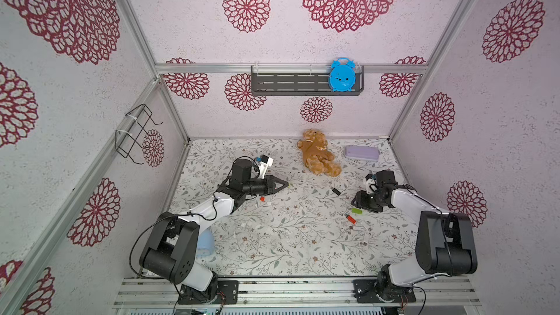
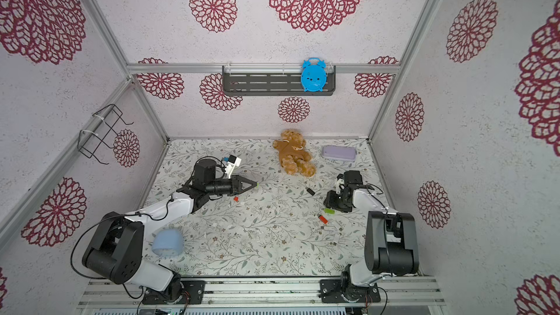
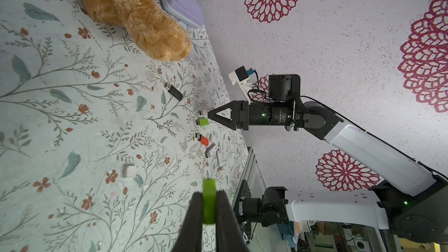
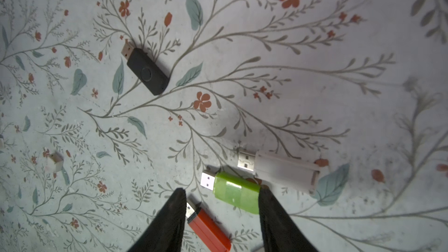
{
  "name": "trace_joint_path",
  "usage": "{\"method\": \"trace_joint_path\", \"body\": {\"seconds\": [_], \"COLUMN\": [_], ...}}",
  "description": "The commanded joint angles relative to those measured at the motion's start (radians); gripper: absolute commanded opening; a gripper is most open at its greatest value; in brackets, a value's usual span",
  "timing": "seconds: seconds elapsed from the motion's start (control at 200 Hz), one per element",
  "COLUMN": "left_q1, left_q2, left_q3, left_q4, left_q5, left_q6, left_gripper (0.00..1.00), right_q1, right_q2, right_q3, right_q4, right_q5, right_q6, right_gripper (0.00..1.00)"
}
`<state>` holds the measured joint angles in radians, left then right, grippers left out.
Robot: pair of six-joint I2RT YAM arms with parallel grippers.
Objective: Close the usb drive cover
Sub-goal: Pick up the USB drive from the center of the board.
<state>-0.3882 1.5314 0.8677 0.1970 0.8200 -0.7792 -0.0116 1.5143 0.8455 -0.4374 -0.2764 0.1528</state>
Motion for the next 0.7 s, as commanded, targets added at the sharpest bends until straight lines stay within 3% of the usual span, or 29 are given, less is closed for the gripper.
{"method": "trace_joint_path", "body": {"seconds": [0.0, 0.695], "left_q1": [0.001, 0.000], "left_q2": [-0.017, -0.023], "left_q3": [0.002, 0.005], "left_q4": [0.004, -0.005], "left_q5": [-0.001, 0.001], "left_q6": [0.011, 0.018], "left_gripper": [0.11, 0.11], "right_q1": [0.023, 0.108], "right_q2": [0.013, 0.036], "right_q3": [0.029, 0.055], "right_q4": [-0.040, -0.116], "right_q5": [0.041, 0.152], "right_q6": [-0.025, -0.063], "right_gripper": [0.52, 0.51]}}
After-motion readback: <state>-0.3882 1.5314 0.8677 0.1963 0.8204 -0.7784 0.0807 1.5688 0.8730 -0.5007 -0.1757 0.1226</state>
